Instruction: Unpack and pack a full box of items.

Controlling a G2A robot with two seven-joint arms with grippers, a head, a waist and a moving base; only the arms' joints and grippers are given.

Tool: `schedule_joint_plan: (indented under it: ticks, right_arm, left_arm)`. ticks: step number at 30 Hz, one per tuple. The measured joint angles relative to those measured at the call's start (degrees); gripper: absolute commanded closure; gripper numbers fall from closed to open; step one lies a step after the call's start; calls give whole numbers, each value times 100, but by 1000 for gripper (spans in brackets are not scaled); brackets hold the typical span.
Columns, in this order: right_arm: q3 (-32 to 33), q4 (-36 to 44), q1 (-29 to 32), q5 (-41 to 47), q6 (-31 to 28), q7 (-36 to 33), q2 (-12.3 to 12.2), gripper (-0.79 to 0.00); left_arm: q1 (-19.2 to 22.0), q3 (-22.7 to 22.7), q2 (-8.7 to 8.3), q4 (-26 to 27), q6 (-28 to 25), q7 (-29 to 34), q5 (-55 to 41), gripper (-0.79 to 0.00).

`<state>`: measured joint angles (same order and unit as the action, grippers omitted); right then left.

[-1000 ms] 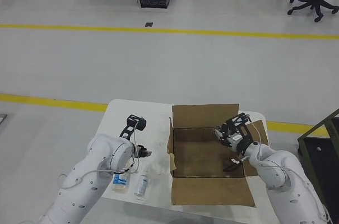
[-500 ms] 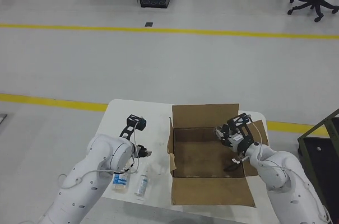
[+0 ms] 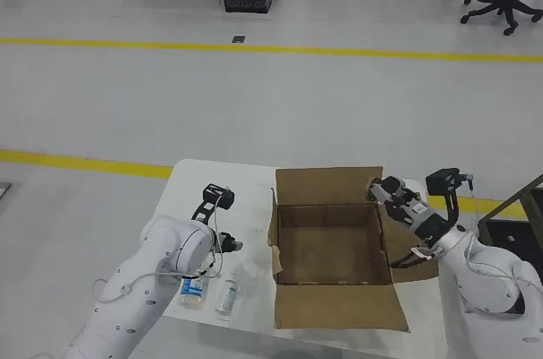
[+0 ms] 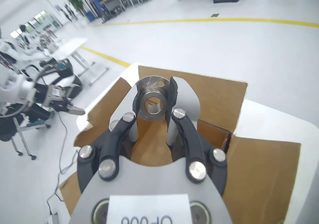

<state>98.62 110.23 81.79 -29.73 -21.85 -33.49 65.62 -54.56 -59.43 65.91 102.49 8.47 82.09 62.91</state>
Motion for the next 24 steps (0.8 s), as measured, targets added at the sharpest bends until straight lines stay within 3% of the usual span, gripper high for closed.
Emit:
schedule_joint_plan:
  ticks: [5, 10, 24]
  right_arm:
    - [459, -99, 229, 1314, -301, -38, -30, 0]
    - [562, -233, 310, 1952, -434, -197, -58, 0]
    - [579, -206, 318, 1934, -423, -158, -67, 0]
  left_arm:
    - [0, 0, 0, 0, 0, 0, 0, -785]
    - [0, 0, 0, 0, 0, 0, 0, -785]
    - [0, 0, 0, 0, 0, 0, 0, -785]
